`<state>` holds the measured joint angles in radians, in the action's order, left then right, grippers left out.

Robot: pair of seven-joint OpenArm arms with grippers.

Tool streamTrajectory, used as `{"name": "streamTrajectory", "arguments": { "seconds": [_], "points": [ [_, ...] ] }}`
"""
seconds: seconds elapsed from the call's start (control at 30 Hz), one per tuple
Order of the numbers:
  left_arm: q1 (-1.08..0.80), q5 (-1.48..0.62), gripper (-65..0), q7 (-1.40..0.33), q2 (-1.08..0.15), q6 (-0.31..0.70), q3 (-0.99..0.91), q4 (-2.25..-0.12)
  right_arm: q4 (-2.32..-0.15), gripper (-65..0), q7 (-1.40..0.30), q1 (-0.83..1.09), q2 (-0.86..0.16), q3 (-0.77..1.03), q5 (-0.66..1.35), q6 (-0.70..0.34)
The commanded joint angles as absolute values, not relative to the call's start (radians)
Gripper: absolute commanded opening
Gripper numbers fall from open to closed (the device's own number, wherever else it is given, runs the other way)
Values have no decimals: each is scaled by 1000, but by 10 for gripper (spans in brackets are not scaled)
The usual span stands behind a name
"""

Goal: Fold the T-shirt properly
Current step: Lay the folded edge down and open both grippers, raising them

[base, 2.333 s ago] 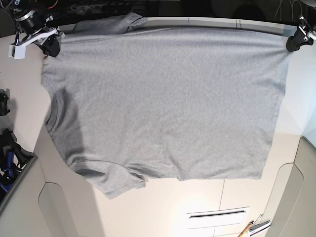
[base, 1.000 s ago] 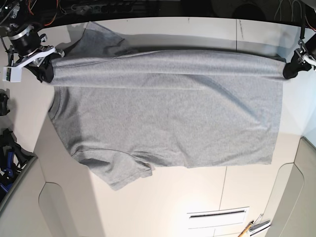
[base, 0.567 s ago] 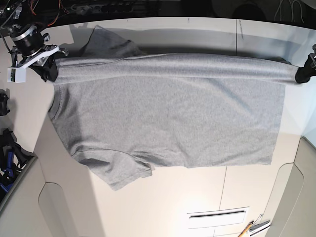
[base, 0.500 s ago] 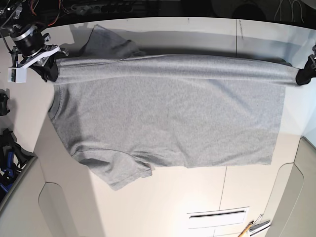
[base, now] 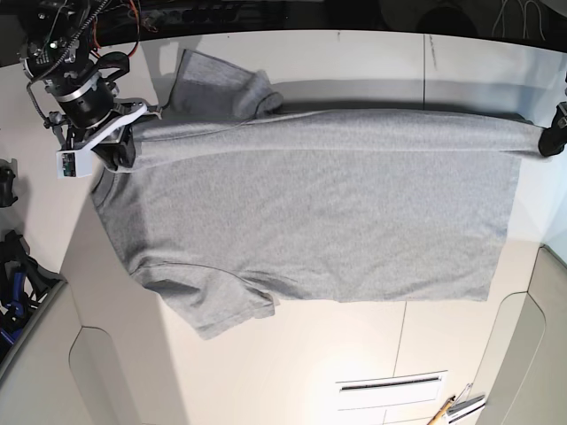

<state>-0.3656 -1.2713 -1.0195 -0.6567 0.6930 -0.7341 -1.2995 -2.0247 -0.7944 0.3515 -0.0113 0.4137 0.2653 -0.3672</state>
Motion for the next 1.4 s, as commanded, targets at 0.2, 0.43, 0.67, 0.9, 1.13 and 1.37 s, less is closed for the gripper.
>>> {"name": "streamTrajectory", "arguments": {
  "seconds": [0.2, 0.43, 0.67, 0.9, 1.13, 1.37],
  "points": [
    [-363, -1235, -650, -938, -687, 698, -746, -1312, -1840, -650, -755, 287, -20, 416, 288, -363],
    [-346, -1123, -650, -864, -687, 698, -720, -1312, -1807, -650, -751, 272, -23, 417, 295, -363],
    [-244, -984, -650, -833, -687, 698, -590, -1311, -1807, -650, -748, 272, -42, 417, 266, -362],
    [-216, -874, -650, -826, -687, 693, -511, -1311, -1807, -650, -748, 272, -41, 417, 266, -362],
    [-216, -845, -650, -804, -687, 681, -519, -1311, -1807, -650, -748, 272, -41, 417, 270, -363],
    [-216, -849, -395, -800, -688, 681, -519, -1312, -1811, -364, -748, 272, -42, 417, 281, -363]
  ]
}}
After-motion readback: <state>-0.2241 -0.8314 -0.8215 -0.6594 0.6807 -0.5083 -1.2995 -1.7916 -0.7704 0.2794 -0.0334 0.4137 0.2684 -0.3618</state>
